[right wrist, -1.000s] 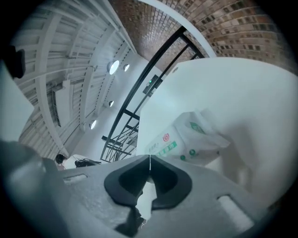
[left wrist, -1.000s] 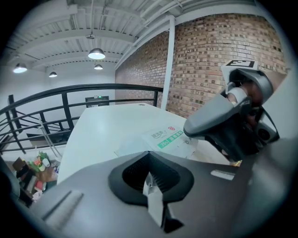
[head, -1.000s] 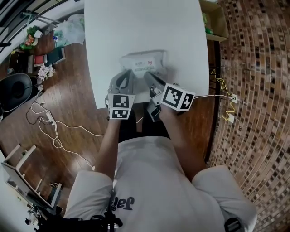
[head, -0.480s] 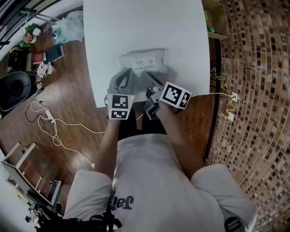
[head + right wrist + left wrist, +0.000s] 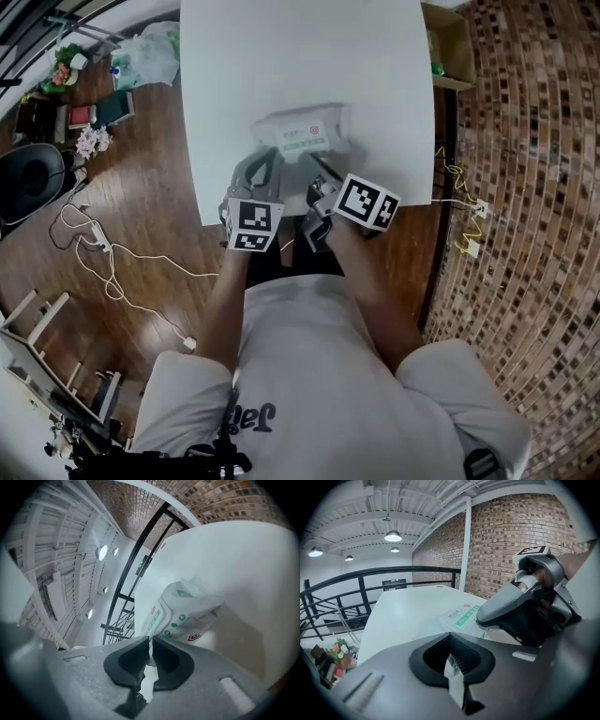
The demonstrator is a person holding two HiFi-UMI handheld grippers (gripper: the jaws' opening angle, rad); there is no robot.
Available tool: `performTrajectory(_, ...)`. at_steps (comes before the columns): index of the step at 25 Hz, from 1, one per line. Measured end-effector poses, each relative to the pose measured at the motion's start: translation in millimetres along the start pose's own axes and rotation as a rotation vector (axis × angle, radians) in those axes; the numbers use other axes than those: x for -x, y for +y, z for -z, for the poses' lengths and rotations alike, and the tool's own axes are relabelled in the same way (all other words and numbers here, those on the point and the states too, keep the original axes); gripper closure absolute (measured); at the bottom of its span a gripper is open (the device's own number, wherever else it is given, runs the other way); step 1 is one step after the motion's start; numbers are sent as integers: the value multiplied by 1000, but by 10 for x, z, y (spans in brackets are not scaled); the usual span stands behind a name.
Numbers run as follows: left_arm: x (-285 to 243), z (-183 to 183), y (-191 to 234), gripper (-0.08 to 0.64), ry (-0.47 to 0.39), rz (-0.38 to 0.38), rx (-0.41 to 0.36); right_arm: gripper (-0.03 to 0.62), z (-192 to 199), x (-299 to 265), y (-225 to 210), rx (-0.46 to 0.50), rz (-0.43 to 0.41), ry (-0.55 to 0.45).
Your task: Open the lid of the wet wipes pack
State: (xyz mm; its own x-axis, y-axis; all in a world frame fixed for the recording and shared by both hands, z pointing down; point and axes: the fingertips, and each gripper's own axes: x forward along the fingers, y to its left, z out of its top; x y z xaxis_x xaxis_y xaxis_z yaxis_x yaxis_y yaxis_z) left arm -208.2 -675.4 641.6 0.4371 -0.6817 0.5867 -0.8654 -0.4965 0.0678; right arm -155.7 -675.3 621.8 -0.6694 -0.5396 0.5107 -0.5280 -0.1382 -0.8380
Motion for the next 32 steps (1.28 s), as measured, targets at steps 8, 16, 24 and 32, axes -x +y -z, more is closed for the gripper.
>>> performTrajectory(8, -22, 12, -25, 543, 14, 14, 9, 571, -563, -173, 589, 290, -67, -40)
performTrajectory(16, -43, -4, 35, 543, -2, 37, 7, 604, -702, -746, 390, 1043, 212, 382)
performTrajectory(24, -55, -14, 117, 543, -10, 35, 52, 604, -654, -855, 90, 1112, 323, 552)
performTrajectory(32, 511, -153, 386, 543, -80, 42, 151, 604, -572, -122, 684, 1083, 241, 219)
